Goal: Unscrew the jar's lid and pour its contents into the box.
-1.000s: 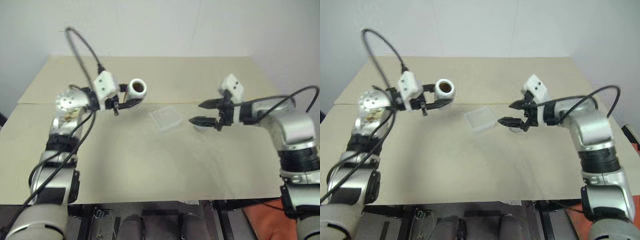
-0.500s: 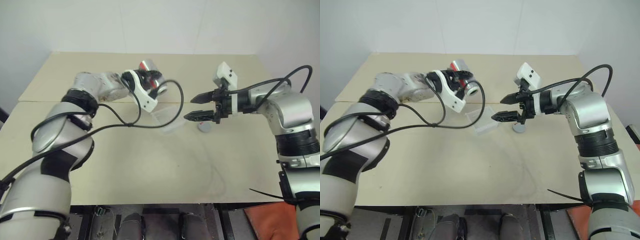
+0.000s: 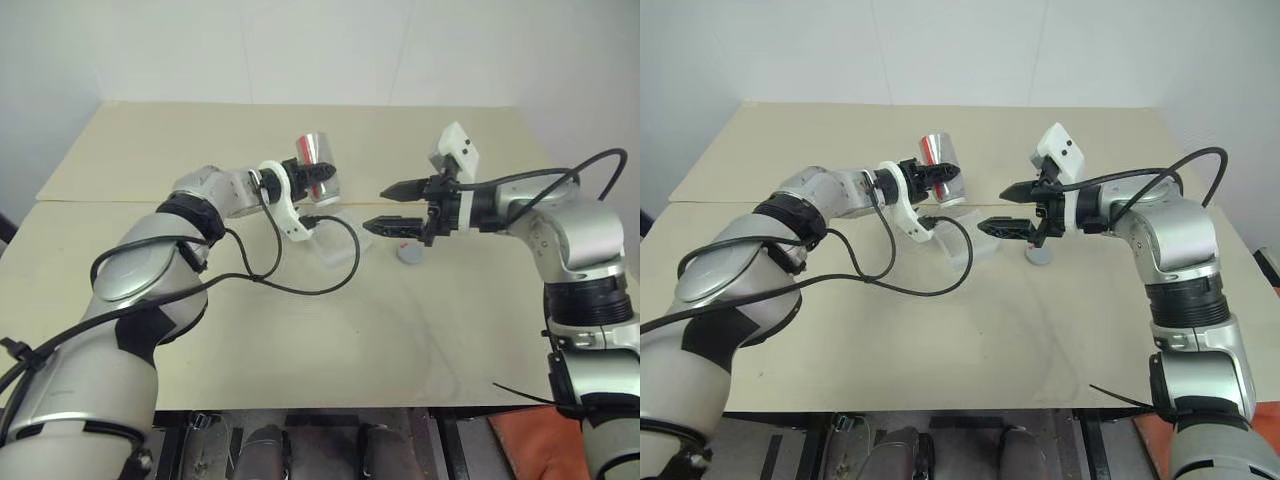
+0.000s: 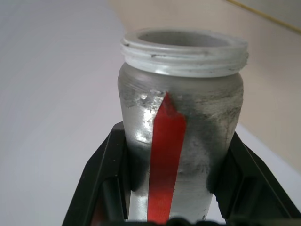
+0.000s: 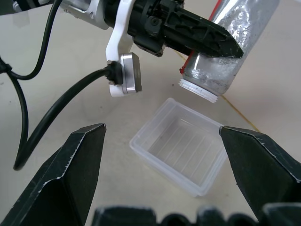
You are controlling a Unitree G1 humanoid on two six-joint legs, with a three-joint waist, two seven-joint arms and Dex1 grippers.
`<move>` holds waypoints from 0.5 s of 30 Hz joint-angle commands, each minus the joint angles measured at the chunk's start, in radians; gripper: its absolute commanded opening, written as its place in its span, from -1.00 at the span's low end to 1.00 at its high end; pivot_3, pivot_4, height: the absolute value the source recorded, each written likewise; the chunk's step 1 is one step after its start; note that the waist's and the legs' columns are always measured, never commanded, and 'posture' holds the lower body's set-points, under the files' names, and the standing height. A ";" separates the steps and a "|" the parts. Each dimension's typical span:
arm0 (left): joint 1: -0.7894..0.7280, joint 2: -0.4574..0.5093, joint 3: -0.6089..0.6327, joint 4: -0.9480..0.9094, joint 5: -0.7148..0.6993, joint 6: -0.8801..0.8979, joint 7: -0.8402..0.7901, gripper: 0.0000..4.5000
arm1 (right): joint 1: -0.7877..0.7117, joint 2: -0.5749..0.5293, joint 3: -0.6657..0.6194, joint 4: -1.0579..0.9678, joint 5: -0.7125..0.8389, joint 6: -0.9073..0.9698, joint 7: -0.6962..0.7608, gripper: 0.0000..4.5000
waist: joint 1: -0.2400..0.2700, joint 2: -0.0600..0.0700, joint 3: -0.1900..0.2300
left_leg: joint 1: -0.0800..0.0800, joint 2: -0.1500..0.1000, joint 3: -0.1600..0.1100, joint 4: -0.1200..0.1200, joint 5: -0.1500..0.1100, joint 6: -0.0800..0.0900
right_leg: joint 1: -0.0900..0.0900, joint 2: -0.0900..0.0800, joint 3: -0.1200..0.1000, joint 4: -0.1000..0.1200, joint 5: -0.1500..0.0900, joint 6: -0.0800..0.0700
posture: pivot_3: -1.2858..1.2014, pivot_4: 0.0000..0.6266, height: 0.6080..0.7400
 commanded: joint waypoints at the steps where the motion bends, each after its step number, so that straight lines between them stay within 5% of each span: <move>1: -0.026 0.002 -0.012 -0.015 0.015 0.038 0.090 -0.15 | 0.003 -0.006 -0.051 -0.053 0.031 0.009 -0.015 0.99 | 0.001 0.000 0.000 | 0.000 0.000 0.000 0.000 0.000 0.000 | 0.000 0.000 0.000 0.000 0.000 0.000 | 0.03 -0.52 1.00; 10: 0.000 0.029 0.035 -0.001 -0.052 -0.001 0.124 -0.15 | 0.024 -0.003 -0.059 -0.061 0.046 0.017 -0.035 0.99 | -0.001 0.000 0.000 | 0.000 0.000 0.000 0.001 0.000 0.000 | 0.000 -0.001 0.000 0.001 0.000 0.000 | 0.03 -0.52 1.00; 15: 0.094 0.081 0.268 0.027 -0.357 -0.223 -0.069 -0.15 | 0.041 0.004 -0.084 -0.075 0.068 0.036 -0.064 0.99 | -0.009 0.000 0.000 | 0.001 0.000 0.000 0.001 0.001 -0.001 | 0.000 -0.001 0.000 0.001 0.000 0.000 | 0.03 -0.52 1.00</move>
